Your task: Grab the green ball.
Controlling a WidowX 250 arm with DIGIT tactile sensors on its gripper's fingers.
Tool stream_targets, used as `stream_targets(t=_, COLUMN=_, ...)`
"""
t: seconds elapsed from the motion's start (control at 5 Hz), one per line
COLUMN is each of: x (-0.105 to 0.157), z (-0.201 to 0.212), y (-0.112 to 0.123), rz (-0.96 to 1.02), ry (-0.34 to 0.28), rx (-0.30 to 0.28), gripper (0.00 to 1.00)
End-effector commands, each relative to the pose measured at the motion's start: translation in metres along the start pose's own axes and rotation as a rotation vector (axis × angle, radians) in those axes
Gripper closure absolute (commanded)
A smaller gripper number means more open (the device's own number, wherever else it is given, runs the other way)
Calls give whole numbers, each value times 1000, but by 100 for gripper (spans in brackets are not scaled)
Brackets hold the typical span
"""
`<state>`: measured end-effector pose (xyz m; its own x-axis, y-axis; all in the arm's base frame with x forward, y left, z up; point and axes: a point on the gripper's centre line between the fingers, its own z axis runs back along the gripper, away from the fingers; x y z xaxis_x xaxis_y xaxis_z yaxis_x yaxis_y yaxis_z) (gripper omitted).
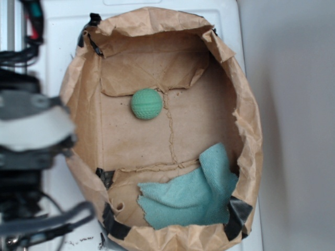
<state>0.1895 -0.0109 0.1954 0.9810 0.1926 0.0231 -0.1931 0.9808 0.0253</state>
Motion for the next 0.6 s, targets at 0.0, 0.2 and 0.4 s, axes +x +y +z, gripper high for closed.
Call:
stream_targets(t=0.0, x=59, z=-19, y=24, rz=101, ry=-64, rx=18, gripper=0)
stream_targets(t=0.2, x=78, z=-29, y=34, rz=100, ry=-93, rx=8, gripper=0)
stream_targets(t=0.4, x=95, z=-41, y=43, rz=74, ry=-97, rx=-20, gripper=0)
